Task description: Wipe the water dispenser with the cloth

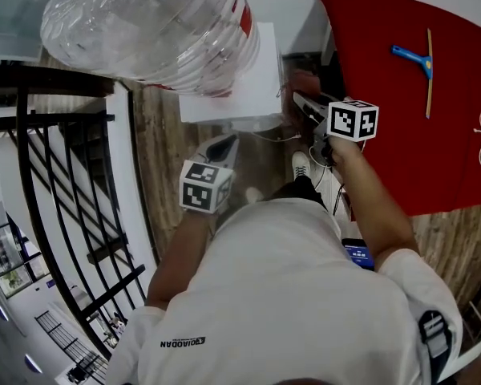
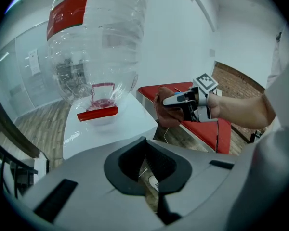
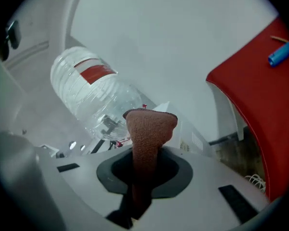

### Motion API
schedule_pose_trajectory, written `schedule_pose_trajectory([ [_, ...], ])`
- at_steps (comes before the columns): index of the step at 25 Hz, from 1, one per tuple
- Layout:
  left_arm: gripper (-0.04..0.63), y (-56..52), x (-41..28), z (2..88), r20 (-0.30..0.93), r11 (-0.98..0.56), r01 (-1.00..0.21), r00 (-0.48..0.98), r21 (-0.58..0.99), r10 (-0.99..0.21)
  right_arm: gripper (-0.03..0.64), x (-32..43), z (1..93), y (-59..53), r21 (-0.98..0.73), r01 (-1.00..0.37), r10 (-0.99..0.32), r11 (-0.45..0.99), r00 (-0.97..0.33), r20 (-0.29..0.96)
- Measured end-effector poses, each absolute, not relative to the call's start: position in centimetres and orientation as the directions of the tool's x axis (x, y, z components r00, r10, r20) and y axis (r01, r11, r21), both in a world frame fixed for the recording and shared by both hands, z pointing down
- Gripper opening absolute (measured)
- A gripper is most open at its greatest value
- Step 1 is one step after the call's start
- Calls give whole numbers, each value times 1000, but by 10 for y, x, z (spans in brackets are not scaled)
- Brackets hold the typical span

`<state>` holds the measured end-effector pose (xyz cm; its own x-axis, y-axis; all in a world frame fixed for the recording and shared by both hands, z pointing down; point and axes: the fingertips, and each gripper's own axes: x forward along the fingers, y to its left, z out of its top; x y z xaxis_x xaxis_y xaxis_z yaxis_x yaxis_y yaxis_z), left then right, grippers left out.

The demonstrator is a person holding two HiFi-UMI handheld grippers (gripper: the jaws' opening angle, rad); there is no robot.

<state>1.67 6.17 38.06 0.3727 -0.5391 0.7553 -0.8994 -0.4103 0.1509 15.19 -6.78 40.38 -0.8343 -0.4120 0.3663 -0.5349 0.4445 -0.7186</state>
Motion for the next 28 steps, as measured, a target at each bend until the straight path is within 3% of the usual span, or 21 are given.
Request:
schedule_pose_trajectory([
  [3, -11, 61, 15, 379, 746, -365, -906, 393, 215, -538, 56, 154, 426, -74, -784, -503, -379, 363, -849, 369],
  [9, -11, 61, 11, 385, 762, -332, -918, 371, 216, -531, 56, 146, 485, -74, -717, -567, -282, 405, -824, 492],
  [22, -11, 54, 2, 404, 794, -284, -938, 323, 197, -515, 55, 148, 628, -105, -760, -617, -243, 204, -784, 571],
  [28, -11, 51, 1, 410, 788, -200, -940, 342, 278, -512, 55, 146, 694, -112, -757, -636, -189, 153, -770, 609],
])
